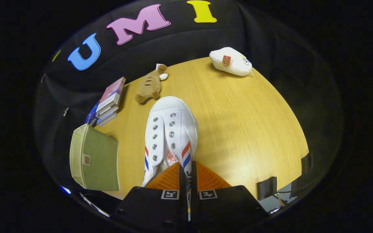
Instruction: Open the storage box then place both shoes into the box .Put the left shoe in first, then the right shoe, with the right side of both shoes facing outward in a uniform manner.
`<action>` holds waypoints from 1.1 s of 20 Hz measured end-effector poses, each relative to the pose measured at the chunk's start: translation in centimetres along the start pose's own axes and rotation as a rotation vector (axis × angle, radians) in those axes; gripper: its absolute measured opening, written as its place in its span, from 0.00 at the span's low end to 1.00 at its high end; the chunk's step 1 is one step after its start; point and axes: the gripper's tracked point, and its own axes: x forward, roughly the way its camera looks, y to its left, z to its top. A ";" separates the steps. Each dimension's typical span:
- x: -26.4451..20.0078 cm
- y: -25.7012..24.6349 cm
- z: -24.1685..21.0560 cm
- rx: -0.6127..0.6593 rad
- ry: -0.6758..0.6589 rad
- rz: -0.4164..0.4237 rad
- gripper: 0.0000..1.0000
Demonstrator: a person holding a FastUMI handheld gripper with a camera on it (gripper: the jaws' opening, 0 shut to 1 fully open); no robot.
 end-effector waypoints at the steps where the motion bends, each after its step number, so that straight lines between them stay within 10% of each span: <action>1: -0.7 1.6 0.1 0.011 0.002 0.013 0.08; 22: -3.5 33.5 -5.2 -0.121 0.028 0.242 0.08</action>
